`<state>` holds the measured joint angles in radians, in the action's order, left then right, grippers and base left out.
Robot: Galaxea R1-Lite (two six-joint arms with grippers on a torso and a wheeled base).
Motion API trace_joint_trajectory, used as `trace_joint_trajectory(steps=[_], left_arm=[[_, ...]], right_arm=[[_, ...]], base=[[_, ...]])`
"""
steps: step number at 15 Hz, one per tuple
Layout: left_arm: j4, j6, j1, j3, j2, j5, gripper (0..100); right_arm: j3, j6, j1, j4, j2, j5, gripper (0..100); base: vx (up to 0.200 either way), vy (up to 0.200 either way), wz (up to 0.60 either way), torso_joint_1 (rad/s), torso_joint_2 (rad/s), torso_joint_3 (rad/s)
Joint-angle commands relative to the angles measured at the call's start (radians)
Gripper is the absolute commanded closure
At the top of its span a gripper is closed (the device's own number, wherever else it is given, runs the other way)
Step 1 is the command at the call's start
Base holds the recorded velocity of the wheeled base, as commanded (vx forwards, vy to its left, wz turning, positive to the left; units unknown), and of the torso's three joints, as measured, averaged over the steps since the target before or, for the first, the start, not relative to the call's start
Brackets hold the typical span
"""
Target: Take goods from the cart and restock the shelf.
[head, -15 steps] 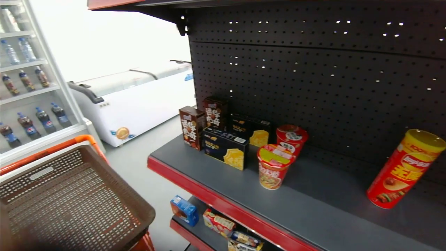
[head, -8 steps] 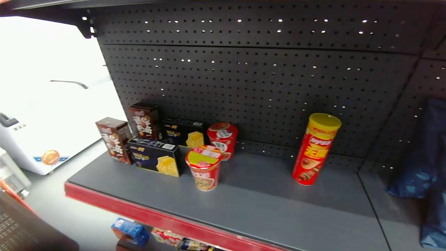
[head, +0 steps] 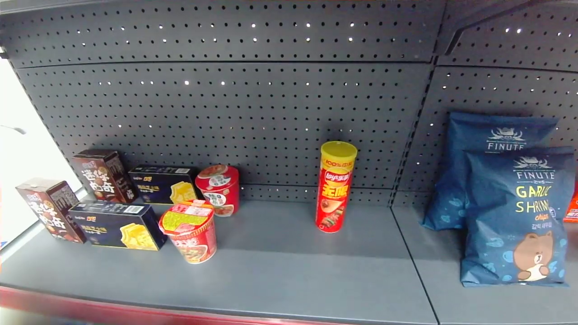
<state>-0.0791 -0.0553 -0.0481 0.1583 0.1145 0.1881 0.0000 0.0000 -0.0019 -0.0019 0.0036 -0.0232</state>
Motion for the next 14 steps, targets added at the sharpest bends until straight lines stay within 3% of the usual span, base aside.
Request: trace_joint_trajectory(steps=[1,3,6,14], left_arm=[[0.001,0.0,0.001,-0.005,0.004,0.001,100],[0.001,0.0,0.001,-0.006,0.001,0.002,100],[0.001,0.0,-0.003,-0.006,0.001,0.002,100],[0.001,0.002,-0.001,-0.003,-0.004,-0.001,100]], right_arm=[[0.0,0.0,0.0,-0.001,-0.001,0.0,0],[0.0,0.0,0.0,-0.001,-0.001,0.0,0],[0.0,0.0,0.0,-0.001,-0.001,0.0,0],[0.0,-0.002,0.0,-0.001,-0.001,0.002,0]], base=[[0.0,0.0,0.0,0.0,0.0,0.0],[0.0,0.0,0.0,0.0,0.0,0.0],[0.0,0.0,-0.6,0.002,0.0,0.002],[0.0,0.0,0.0,0.0,0.0,0.0]])
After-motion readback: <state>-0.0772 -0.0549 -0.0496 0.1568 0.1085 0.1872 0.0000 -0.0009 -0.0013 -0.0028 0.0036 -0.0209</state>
